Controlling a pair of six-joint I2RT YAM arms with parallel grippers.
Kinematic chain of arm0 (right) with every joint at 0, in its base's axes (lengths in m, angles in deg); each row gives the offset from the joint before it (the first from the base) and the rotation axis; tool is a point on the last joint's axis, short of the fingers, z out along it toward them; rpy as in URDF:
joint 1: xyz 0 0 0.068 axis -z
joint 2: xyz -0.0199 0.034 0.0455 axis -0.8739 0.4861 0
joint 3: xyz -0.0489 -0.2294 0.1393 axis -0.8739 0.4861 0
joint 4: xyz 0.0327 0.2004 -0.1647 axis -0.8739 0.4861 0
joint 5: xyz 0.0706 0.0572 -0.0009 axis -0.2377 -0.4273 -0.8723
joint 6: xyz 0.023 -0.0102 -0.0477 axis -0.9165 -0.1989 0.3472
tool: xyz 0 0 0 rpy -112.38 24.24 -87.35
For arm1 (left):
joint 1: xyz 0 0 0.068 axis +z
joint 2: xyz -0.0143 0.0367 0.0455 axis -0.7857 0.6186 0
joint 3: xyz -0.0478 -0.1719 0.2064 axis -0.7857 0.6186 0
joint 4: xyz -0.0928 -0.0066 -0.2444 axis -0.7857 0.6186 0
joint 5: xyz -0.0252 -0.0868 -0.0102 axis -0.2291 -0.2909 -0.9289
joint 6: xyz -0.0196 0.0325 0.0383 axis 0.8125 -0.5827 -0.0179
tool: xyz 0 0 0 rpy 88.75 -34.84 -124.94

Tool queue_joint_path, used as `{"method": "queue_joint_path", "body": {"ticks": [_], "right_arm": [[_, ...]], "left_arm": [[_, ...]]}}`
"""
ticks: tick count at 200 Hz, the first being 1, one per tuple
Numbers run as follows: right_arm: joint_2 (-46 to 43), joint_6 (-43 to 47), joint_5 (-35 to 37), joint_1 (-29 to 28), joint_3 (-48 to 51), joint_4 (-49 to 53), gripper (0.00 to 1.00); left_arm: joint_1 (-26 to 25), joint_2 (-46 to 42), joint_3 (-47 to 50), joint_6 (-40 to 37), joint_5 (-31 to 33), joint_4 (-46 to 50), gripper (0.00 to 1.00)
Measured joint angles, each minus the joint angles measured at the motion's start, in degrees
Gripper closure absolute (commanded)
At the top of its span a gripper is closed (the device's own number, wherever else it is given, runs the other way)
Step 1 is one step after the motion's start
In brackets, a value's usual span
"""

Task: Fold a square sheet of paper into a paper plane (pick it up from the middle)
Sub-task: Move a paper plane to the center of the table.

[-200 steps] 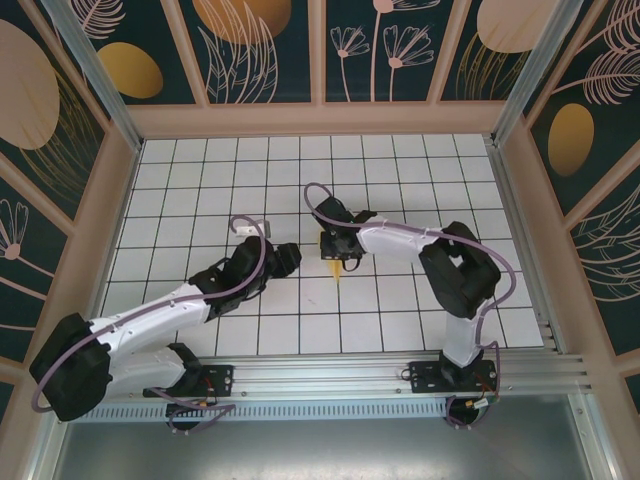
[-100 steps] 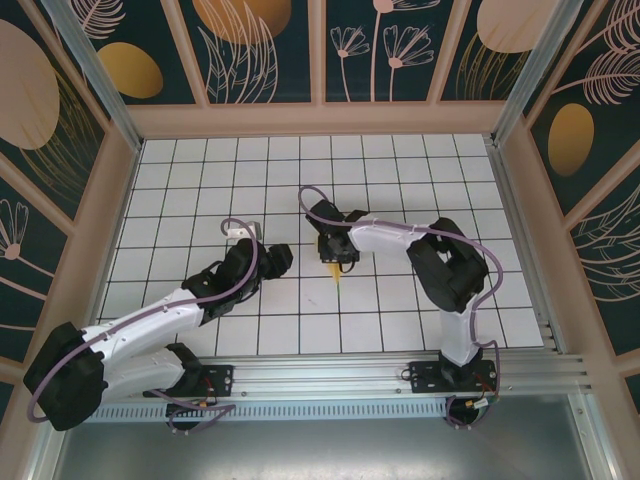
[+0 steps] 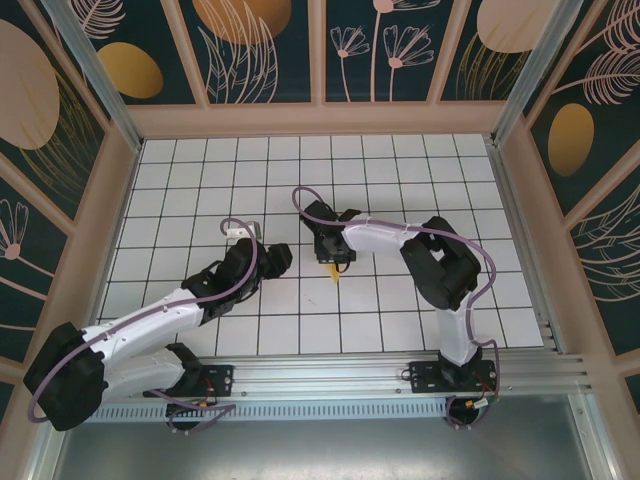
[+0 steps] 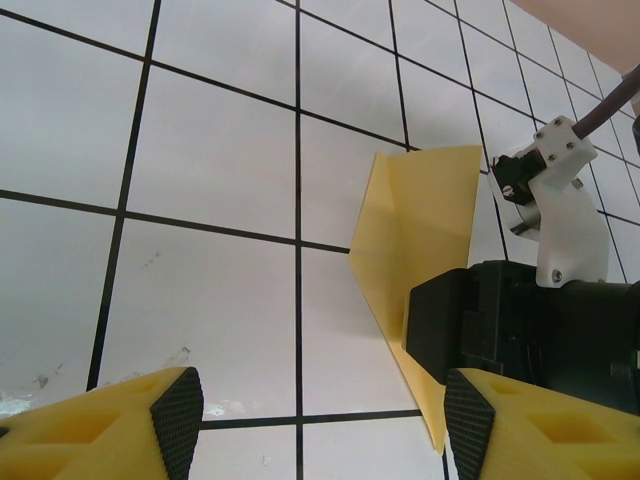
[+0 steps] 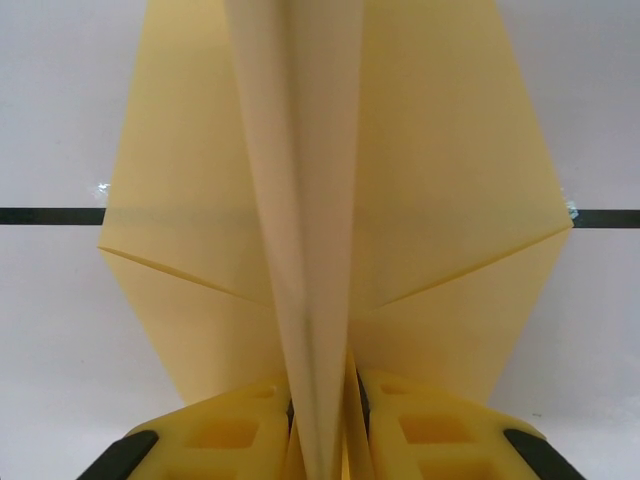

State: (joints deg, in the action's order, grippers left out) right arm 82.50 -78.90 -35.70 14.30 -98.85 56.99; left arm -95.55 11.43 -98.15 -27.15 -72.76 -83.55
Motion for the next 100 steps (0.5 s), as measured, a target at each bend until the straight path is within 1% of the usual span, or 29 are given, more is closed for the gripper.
{"method": "queue_joint_path", "body": {"ticks": [22,47,61,78,100], "right_arm": [[0.04,0.07,0.09,0.0,-0.68,0.87,0.73],[-0.07,0.44,0.42,-0.07,-1.75,2.19,0.58],[-0.9,1.36,0.96,-0.15,-2.27,2.69,0.5],[-4.07,2.34,1.92,-0.35,-2.34,3.04,0.43],[-11.06,3.39,4.07,-0.79,-2.36,3.04,0.37]], "left_arm": [[0.02,-0.11,0.0,-0.17,0.59,0.24,0.33],[0.2,-1.09,0.0,-0.57,1.75,0.42,0.34],[0.39,-2.08,0.0,-1.09,2.93,0.74,0.33],[0.52,-3.48,0.0,-1.73,4.72,1.38,0.32],[0.79,-5.62,0.0,-2.99,7.37,1.75,0.3]]}}
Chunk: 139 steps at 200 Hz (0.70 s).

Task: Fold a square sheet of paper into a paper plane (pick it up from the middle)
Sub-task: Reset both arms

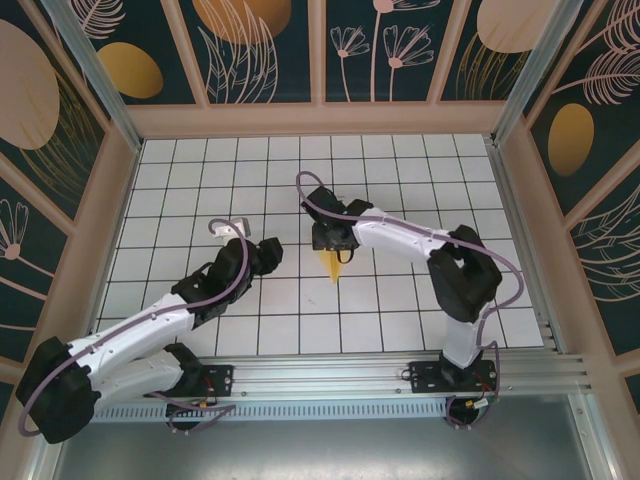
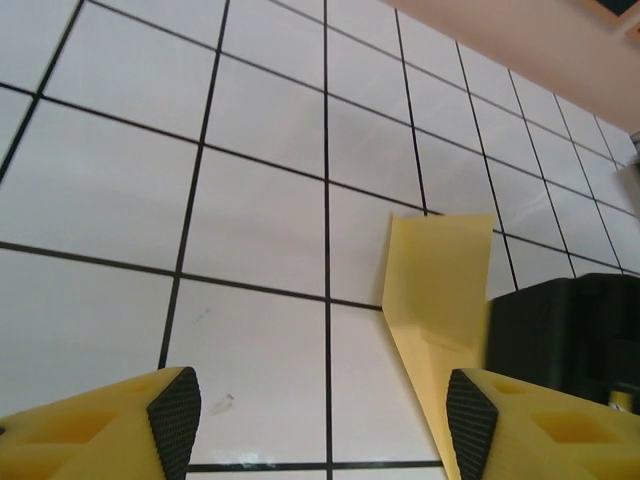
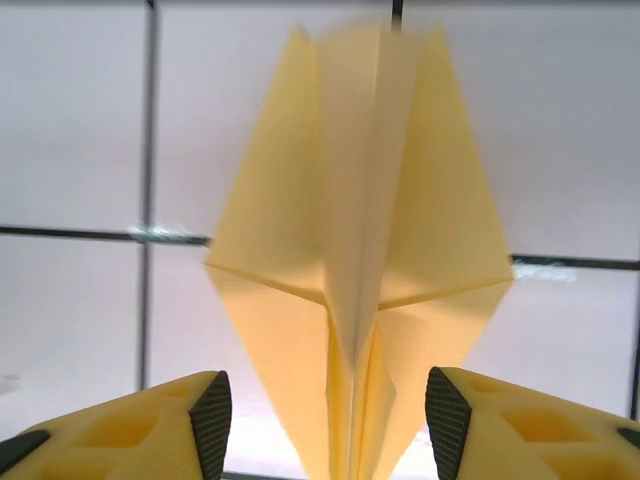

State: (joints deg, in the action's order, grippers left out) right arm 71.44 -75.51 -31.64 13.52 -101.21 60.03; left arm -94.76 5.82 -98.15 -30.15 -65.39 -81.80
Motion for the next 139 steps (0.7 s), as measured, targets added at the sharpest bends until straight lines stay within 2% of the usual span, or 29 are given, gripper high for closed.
{"method": "queue_joint_path", "body": {"ticks": [28,47,66,77,107,139], "right_arm": [[-9.84,1.44,6.38,-0.61,0.28,-0.31,0.28],[-17.73,2.36,13.38,-0.5,3.91,-2.86,0.17],[-25.46,3.5,19.17,1.6,10.69,-6.14,0.02],[-29.35,4.26,21.24,5.46,15.52,-8.72,0.01],[-35.39,6.45,27.65,20.17,28.22,-16.11,0.01],[-41.62,15.56,26.16,30.36,44.24,-32.81,0.01]], "left_arm": [[1.07,-2.08,0.0,-2.01,3.63,0.17,0.26],[2.54,-2.89,0.02,-4.17,6.71,0.57,0.17],[4.74,-3.8,0.57,-6.47,10.12,0.57,0.07],[6.45,-4.26,1.27,-7.96,12.24,0.26,0.02],[12.07,-4.33,2.47,-13.22,16.96,-0.37,0.02],[22.77,-4.2,5.01,-16.35,16.24,-4.87,0.01]]}}
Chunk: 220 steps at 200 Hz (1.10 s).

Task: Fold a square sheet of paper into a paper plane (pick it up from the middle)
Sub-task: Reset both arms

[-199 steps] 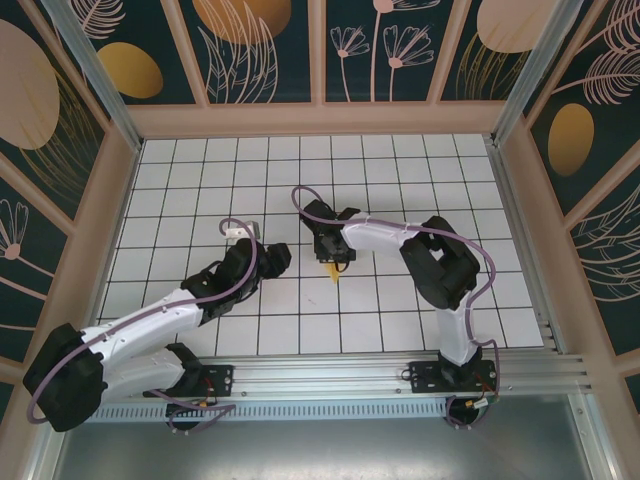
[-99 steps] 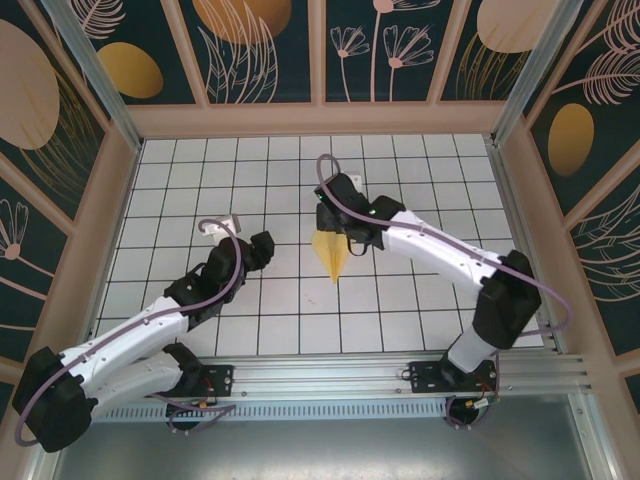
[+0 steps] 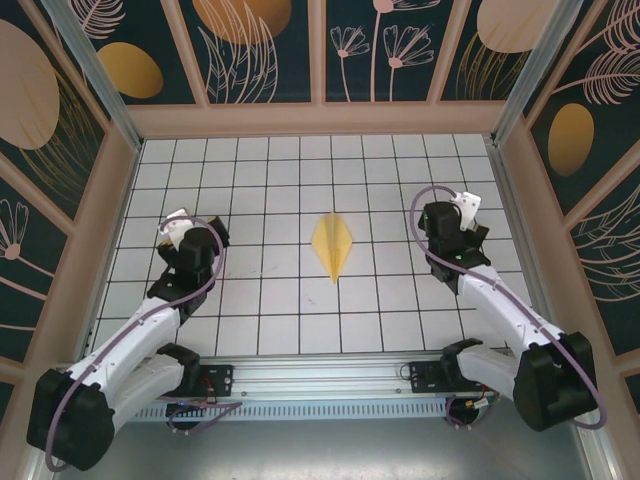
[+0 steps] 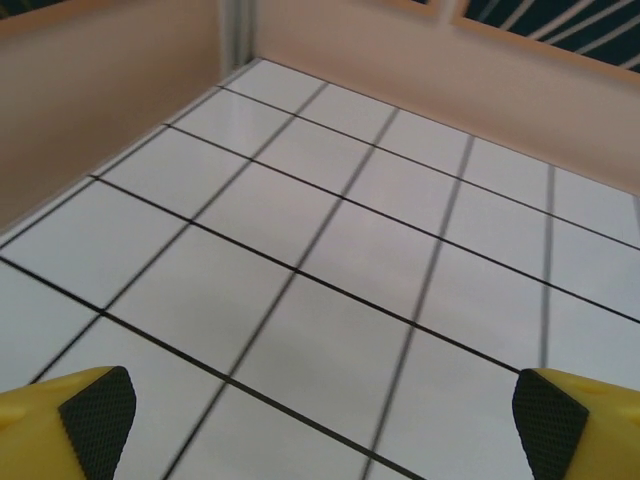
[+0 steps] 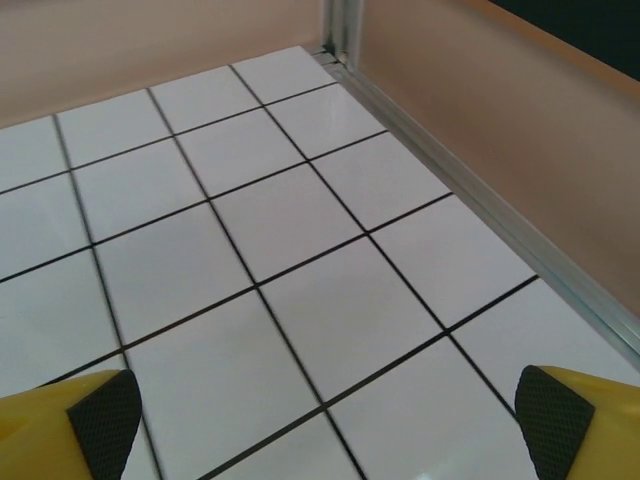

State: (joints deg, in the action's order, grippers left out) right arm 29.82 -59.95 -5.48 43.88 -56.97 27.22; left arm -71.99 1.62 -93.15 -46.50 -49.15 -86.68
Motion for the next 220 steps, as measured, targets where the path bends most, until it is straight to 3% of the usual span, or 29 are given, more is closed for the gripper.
{"method": "queue_joint_path", "body": {"ticks": [35,100,142,220], "right_arm": [[3.34,5.14,-8.2,10.38,9.6,-16.61,0.01],[19.82,14.19,-22.18,12.92,15.02,-46.18,0.03],[25.2,16.81,-31.78,17.03,20.85,-65.26,0.04],[26.58,17.09,-35.71,17.97,22.16,-71.21,0.01]], "left_arm": [[6.62,2.34,2.58,-4.42,-1.79,-4.26,0.02],[13.35,9.31,8.24,-10.69,-3.61,-19.65,0.02],[13.73,15.56,15.43,-18.32,-6.25,-39.87,0.02],[14.19,31.21,17.75,-26.05,-14.05,-70.88,0.02]]}}
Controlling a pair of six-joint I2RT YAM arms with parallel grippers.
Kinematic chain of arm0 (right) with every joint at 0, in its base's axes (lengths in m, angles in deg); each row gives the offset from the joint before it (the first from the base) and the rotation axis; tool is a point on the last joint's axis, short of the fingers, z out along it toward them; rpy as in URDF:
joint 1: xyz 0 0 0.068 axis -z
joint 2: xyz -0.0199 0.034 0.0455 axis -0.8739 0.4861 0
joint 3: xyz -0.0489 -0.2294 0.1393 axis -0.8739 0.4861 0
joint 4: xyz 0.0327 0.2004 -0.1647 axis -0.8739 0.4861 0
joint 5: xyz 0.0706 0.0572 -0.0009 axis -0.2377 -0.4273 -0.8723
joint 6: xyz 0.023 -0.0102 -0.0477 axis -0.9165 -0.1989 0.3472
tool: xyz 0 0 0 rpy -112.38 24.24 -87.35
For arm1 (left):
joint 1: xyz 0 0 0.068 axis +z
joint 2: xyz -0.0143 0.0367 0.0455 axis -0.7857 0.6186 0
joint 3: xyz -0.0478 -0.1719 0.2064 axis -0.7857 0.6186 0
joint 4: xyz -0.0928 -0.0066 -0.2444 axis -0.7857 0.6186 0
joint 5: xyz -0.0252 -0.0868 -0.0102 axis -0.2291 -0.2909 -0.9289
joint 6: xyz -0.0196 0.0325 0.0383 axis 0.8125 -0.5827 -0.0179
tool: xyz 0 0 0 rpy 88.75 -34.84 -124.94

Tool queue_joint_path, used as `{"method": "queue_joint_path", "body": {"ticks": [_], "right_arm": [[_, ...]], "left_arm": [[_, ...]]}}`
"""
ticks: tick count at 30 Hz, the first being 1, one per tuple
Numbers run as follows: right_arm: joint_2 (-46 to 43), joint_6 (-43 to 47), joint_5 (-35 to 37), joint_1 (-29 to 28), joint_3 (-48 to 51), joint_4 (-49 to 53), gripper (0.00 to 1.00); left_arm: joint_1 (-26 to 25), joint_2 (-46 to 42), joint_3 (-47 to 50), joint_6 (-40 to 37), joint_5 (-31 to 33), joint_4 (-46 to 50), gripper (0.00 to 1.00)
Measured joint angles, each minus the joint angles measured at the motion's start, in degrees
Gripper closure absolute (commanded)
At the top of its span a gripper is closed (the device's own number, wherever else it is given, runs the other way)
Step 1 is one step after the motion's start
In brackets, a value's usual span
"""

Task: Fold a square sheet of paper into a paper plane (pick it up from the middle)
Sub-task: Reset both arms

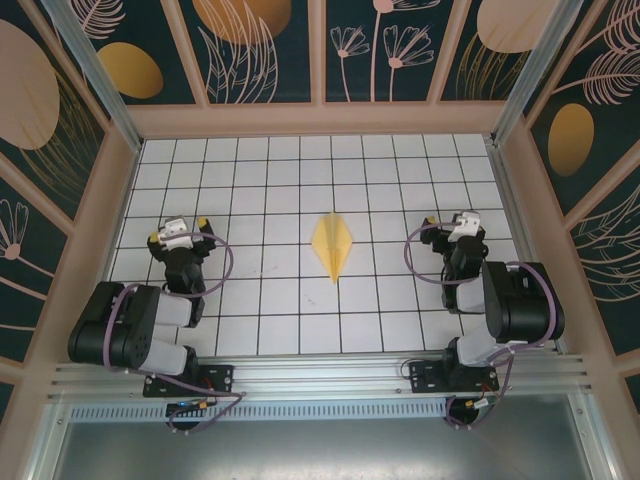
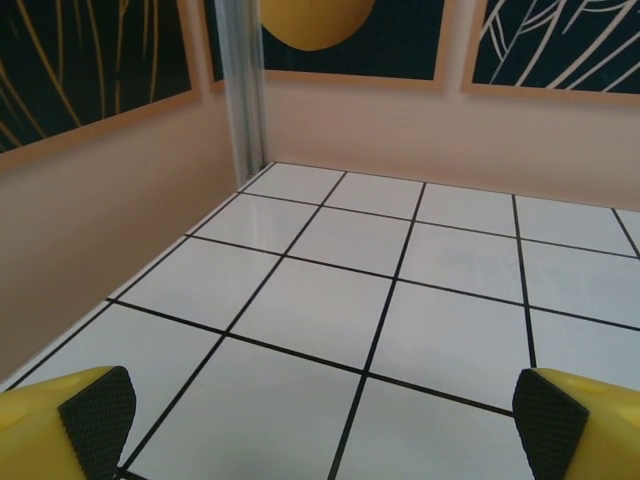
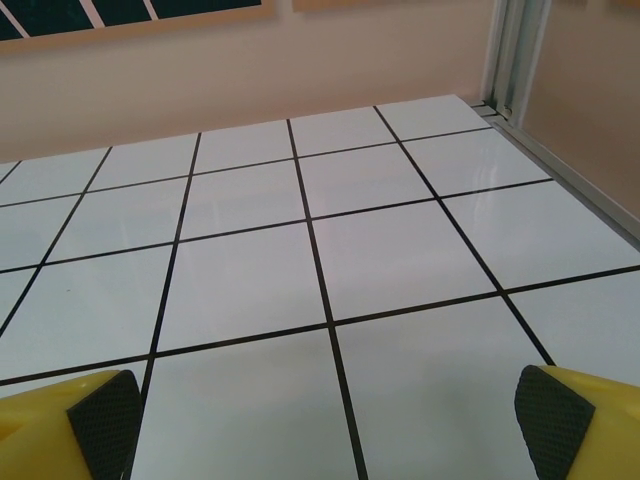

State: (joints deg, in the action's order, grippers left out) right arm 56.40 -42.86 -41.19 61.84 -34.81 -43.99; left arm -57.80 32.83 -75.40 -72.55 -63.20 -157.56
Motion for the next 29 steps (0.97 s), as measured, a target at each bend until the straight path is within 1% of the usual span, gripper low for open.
{"method": "queue_joint_path", "body": {"ticks": [2,4,6,11,29], "right_arm": [[0.0,0.0,-0.2,0.0,-0.02,-0.02,0.01],[0.0,0.0,-0.24,0.0,-0.02,-0.02,0.01],[0.0,0.0,-0.24,0.0,-0.02,-0.02,0.01],[0.0,0.0,-0.26,0.0,-0.04,-0.02,0.01],[0.0,0.0,-0.57,0.0,-0.04,-0.02,0.01]], "left_arm": [[0.74,1.68,0.63,-0.2,-2.19,-2.6,0.02],[1.44,3.85,1.25,-0.24,-2.93,-6.95,0.01],[2.14,4.13,0.24,-0.02,-3.3,-5.33,0.02],[3.63,4.28,-2.1,0.85,-4.11,-5.33,0.01],[3.67,4.28,-2.14,0.85,-5.84,-5.07,0.01]]}}
